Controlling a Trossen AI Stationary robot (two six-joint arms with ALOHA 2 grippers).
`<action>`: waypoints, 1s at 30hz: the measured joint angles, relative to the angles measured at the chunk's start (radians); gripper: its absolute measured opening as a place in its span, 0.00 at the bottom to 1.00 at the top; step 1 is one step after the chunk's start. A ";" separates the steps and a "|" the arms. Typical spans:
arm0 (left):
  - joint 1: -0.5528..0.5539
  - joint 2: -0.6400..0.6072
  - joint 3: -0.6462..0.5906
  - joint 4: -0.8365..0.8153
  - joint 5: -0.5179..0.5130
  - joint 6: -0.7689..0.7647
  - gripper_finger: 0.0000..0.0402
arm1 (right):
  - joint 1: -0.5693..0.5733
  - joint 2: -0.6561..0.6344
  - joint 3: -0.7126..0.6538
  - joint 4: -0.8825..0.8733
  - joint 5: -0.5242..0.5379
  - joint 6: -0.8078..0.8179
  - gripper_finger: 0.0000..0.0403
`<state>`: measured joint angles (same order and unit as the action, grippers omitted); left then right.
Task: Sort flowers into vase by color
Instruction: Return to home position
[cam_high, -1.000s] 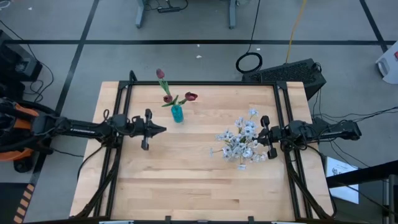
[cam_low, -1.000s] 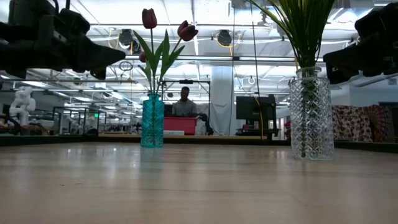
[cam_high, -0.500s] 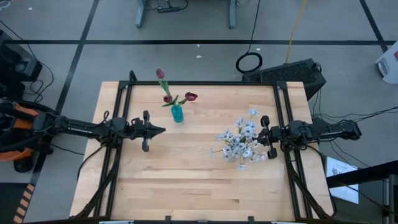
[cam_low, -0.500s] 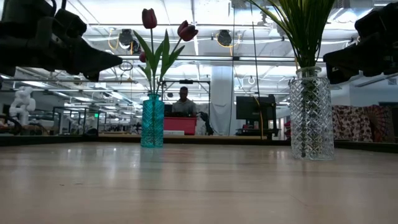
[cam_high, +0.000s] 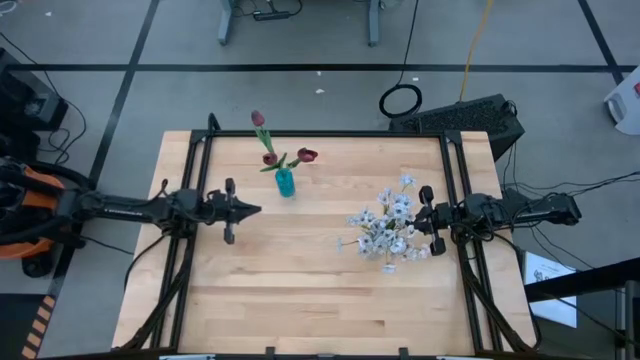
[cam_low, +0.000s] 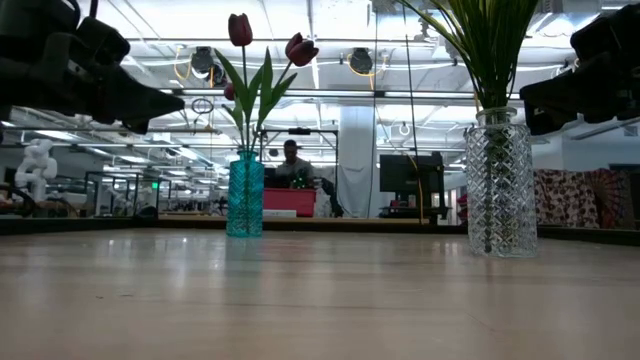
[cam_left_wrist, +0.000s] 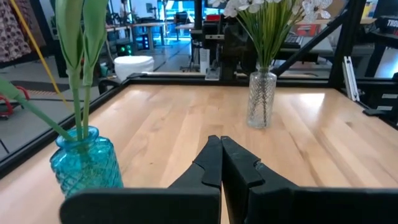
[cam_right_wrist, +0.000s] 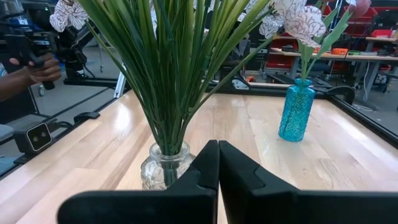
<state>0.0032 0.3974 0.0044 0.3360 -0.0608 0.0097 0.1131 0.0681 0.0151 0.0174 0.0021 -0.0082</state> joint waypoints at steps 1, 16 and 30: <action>0.000 -0.016 0.000 -0.020 0.000 0.000 0.00 | 0.000 0.000 0.000 0.000 0.000 0.000 0.00; 0.000 -0.304 0.000 -0.302 -0.017 -0.001 0.00 | 0.000 0.000 0.000 0.000 0.000 0.000 0.00; 0.000 -0.397 0.000 -0.315 0.008 0.048 0.00 | 0.000 0.000 -0.001 0.006 0.003 0.025 0.00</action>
<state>0.0032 0.0002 0.0044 0.0208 -0.0525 0.0576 0.1127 0.0681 0.0145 0.0230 0.0051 0.0171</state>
